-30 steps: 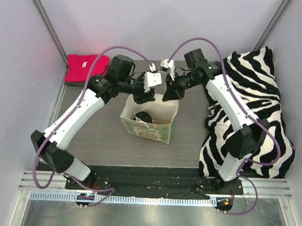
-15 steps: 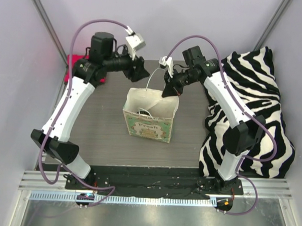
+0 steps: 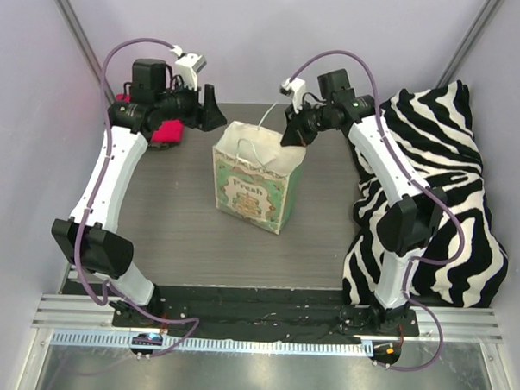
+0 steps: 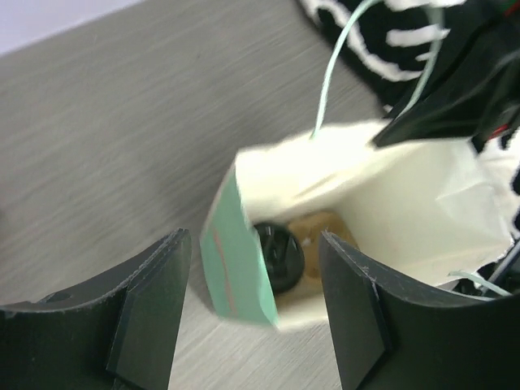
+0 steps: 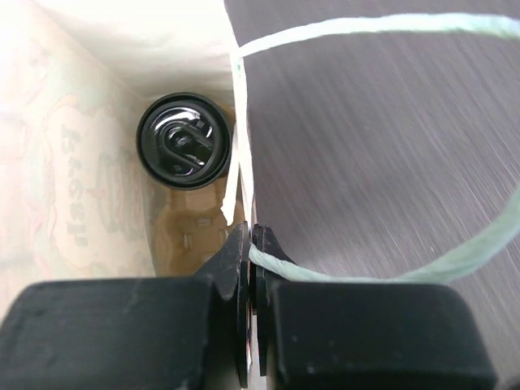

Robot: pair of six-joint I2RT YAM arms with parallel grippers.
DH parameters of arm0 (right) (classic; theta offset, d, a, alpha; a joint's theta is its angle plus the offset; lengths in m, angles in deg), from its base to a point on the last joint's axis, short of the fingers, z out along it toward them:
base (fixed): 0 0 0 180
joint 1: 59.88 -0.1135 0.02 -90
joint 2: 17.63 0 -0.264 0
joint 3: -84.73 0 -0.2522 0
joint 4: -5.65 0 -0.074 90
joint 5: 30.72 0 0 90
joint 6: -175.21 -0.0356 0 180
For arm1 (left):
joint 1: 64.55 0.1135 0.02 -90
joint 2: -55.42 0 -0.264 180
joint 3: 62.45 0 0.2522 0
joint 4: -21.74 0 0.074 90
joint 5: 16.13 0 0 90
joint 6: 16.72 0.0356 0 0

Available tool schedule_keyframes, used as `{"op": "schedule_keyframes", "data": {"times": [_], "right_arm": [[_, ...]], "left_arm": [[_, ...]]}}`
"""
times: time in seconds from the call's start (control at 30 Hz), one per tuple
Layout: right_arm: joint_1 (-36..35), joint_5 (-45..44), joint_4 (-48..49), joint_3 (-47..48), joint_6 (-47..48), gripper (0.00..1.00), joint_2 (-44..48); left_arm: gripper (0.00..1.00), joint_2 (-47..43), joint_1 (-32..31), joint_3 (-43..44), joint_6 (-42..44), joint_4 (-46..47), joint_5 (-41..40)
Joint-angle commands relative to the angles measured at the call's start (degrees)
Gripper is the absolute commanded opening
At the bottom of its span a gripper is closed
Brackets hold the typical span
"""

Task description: Pack the takeout coffee

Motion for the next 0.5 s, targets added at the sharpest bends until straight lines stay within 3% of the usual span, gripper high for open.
{"op": "schedule_keyframes", "data": {"times": [0.0,0.2,0.43,0.47], "right_arm": [[1.1,-6.4,12.3,-0.4,-15.7,0.01,3.2],[1.2,-10.8,22.8,-11.4,-27.7,0.01,10.2],[1.2,-13.0,25.7,-17.5,-29.9,0.01,11.9],[1.2,-12.9,25.9,-17.6,-30.2,0.05,12.2]], "left_arm": [[0.67,-2.8,0.4,-1.9,-0.5,0.0,-5.5],[0.68,-2.1,0.9,-3.2,-0.6,-0.4,-7.7],[0.71,-0.2,0.9,-2.7,-0.8,-2.1,-9.6],[0.71,-0.1,1.0,-2.8,-0.8,-2.1,-9.8]]}}
